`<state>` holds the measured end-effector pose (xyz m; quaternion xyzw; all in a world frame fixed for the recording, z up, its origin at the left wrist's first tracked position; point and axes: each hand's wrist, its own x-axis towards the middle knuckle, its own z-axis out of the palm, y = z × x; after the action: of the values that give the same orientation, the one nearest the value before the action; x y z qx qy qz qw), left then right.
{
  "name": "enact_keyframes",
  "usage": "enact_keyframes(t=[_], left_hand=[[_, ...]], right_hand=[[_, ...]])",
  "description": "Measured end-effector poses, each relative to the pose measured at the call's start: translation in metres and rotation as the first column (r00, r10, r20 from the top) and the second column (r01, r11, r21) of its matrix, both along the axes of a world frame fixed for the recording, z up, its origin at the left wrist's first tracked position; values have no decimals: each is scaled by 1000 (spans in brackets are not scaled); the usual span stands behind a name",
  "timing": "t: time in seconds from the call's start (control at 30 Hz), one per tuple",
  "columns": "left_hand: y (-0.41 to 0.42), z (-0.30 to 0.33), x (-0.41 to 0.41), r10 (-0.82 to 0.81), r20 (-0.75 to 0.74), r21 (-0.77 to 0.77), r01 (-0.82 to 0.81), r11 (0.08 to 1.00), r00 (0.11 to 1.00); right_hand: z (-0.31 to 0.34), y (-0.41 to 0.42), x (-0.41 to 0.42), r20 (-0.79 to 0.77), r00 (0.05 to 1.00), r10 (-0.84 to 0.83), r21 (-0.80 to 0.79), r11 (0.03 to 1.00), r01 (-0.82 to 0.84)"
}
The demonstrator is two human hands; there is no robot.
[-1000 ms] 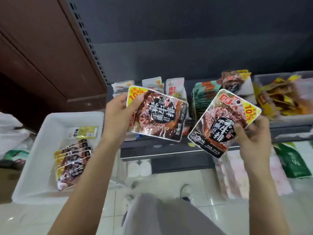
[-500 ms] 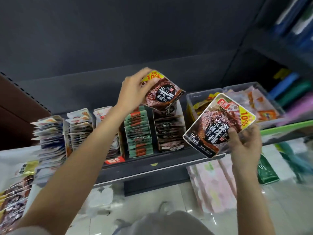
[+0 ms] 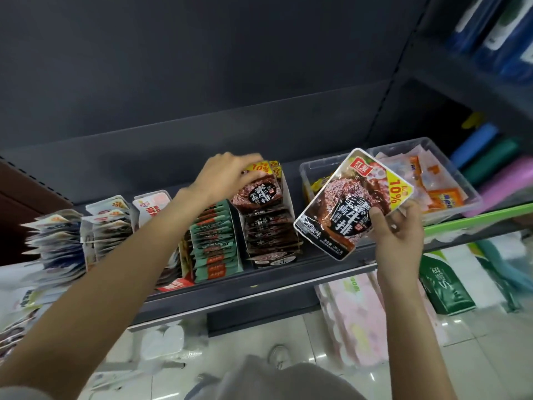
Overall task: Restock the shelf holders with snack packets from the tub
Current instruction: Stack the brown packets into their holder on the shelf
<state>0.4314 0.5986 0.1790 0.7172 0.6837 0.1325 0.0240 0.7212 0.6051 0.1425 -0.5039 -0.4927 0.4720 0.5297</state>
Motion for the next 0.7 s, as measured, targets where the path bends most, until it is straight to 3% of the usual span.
enact_keyframes(t=[0.23, 0.33, 0.4, 0.47, 0.57, 0.63, 0.7], left_hand=[[-7, -38, 33, -187, -271, -326, 93, 941, 944], [-16, -46, 30, -150, -360, -292, 42, 955, 921], [-26, -46, 25, -65, -330, -201, -3, 980, 942], [-36, -45, 23, -14, -298, -104, -18, 994, 954], [-44, -47, 26, 12, -305, -108, -47, 993, 952], [-45, -49, 29, 30, -294, -101, -62, 993, 955], [-46, -48, 31, 50, -256, -66, -69, 995, 965]], right_hand=[[6, 20, -21, -81, 995, -50, 59, 997, 55], [15, 35, -34, -102, 994, 25, 114, 993, -13], [19, 45, -47, -61, 992, 108, 169, 981, -97], [18, 53, -65, 21, 978, 205, 217, 954, -205], [10, 60, -95, 213, 916, 341, 254, 885, -389], [0, 62, -110, 442, 822, 360, 281, 814, -508], [-11, 64, -119, 664, 663, 346, 242, 739, -628]])
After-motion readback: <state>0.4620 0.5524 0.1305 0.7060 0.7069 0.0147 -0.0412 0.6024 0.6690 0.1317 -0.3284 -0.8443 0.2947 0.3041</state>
